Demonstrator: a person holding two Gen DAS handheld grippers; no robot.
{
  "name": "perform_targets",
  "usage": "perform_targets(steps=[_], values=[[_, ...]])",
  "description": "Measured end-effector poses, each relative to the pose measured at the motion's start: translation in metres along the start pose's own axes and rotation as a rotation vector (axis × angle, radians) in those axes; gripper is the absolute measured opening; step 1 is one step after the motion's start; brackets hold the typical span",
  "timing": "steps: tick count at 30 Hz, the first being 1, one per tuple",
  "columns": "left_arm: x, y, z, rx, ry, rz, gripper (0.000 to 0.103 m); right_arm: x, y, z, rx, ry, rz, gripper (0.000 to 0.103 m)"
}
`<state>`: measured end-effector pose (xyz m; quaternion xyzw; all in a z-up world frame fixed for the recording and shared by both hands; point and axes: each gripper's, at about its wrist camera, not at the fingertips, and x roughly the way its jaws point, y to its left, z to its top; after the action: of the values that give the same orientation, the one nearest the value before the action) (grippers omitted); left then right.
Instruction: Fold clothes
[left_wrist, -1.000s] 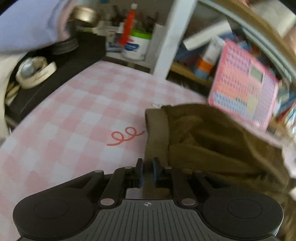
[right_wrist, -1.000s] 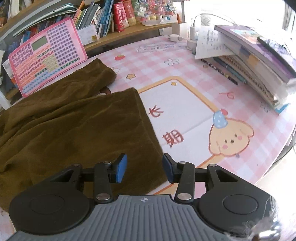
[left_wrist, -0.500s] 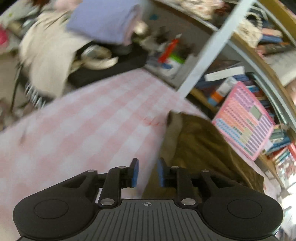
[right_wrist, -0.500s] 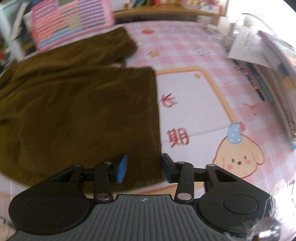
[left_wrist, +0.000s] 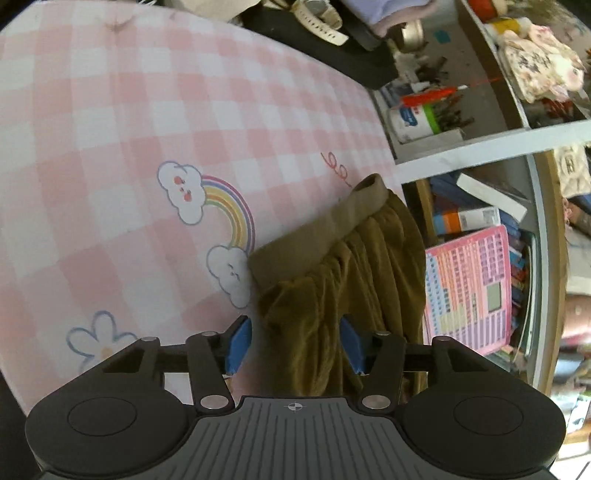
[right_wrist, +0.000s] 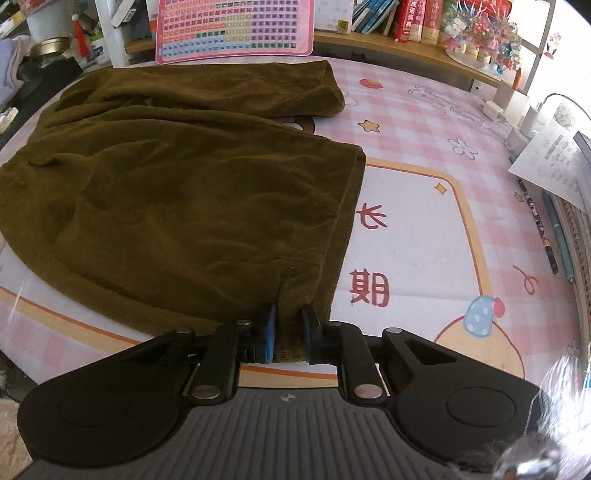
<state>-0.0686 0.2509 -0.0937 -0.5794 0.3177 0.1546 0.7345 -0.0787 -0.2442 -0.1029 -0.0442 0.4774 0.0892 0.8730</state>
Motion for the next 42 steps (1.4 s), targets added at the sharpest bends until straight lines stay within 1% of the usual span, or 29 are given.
perform_targets(steps=[3, 6, 7, 8, 9, 10, 13, 14, 15, 17, 20, 22, 23, 26, 30, 33, 35, 36, 37, 39, 40, 41, 42], values=[[0.009, -0.002, 0.006, -0.034, -0.036, 0.007, 0.053, -0.001, -0.003, -0.002, 0.005, -0.01, 0.003, 0.014], [0.017, -0.004, 0.013, -0.067, -0.072, 0.014, 0.048, -0.001, -0.004, -0.003, 0.021, -0.016, 0.001, 0.014], [0.02, -0.004, 0.015, -0.078, -0.084, 0.016, 0.031, -0.001, -0.004, -0.003, 0.024, -0.018, 0.0, 0.014], [0.02, -0.008, 0.016, -0.054, -0.101, 0.015, 0.015, -0.001, -0.004, -0.003, 0.024, -0.019, -0.001, 0.014], [0.013, -0.019, 0.013, 0.015, -0.14, 0.012, 0.01, -0.001, -0.005, -0.003, 0.025, -0.019, 0.0, 0.014], [0.006, -0.031, 0.009, 0.092, -0.184, 0.01, 0.009, -0.001, -0.006, -0.003, 0.028, -0.018, 0.001, 0.013], [-0.04, -0.085, -0.024, 0.555, -0.336, -0.049, 0.009, 0.0, -0.012, 0.0, 0.047, -0.01, 0.004, 0.012], [-0.052, -0.089, -0.03, 0.617, -0.345, -0.069, 0.01, -0.001, -0.013, 0.0, 0.047, -0.005, 0.001, 0.012], [-0.058, -0.084, -0.028, 0.608, -0.333, -0.063, 0.01, -0.001, -0.015, 0.0, 0.047, 0.001, -0.002, 0.012], [-0.052, -0.052, -0.011, 0.493, -0.28, 0.064, 0.011, -0.003, -0.015, -0.001, 0.036, 0.011, 0.008, 0.012], [-0.038, 0.004, -0.001, 0.296, -0.185, 0.203, 0.01, -0.004, -0.015, -0.003, 0.028, 0.016, 0.035, 0.012], [-0.043, 0.019, -0.007, 0.257, -0.222, 0.168, 0.011, -0.004, -0.015, -0.003, 0.021, 0.017, 0.042, 0.012], [-0.044, 0.022, -0.011, 0.253, -0.235, 0.166, 0.014, -0.004, -0.015, -0.003, 0.017, 0.017, 0.042, 0.012], [-0.04, 0.019, -0.011, 0.278, -0.24, 0.189, 0.017, -0.003, -0.014, -0.002, -0.01, 0.014, 0.045, 0.012], [-0.038, 0.017, -0.009, 0.286, -0.231, 0.194, 0.017, -0.005, -0.013, -0.003, -0.063, 0.005, 0.045, 0.008], [-0.039, 0.01, -0.011, 0.314, -0.221, 0.203, 0.017, -0.023, -0.016, -0.002, -0.057, -0.023, 0.044, 0.007], [-0.041, 0.008, -0.014, 0.337, -0.215, 0.209, 0.018, -0.04, -0.019, -0.002, -0.064, -0.032, 0.066, 0.008], [-0.041, 0.008, -0.014, 0.336, -0.213, 0.212, 0.018, -0.046, -0.02, -0.003, -0.067, -0.03, 0.077, 0.008], [-0.041, 0.009, -0.015, 0.331, -0.212, 0.214, 0.018, -0.041, -0.021, -0.006, -0.065, -0.007, 0.086, 0.008], [-0.043, 0.008, -0.015, 0.325, -0.207, 0.222, 0.024, -0.032, -0.024, -0.012, -0.058, 0.04, 0.102, 0.008], [-0.045, 0.007, -0.016, 0.327, -0.21, 0.233, 0.029, -0.027, -0.027, -0.014, -0.033, 0.055, 0.106, 0.01], [-0.049, 0.006, -0.016, 0.334, -0.219, 0.246, 0.038, -0.026, -0.03, -0.014, -0.013, 0.056, 0.11, 0.011], [-0.054, 0.005, -0.017, 0.342, -0.231, 0.259, 0.043, -0.025, -0.032, -0.014, 0.003, 0.053, 0.113, 0.017]])
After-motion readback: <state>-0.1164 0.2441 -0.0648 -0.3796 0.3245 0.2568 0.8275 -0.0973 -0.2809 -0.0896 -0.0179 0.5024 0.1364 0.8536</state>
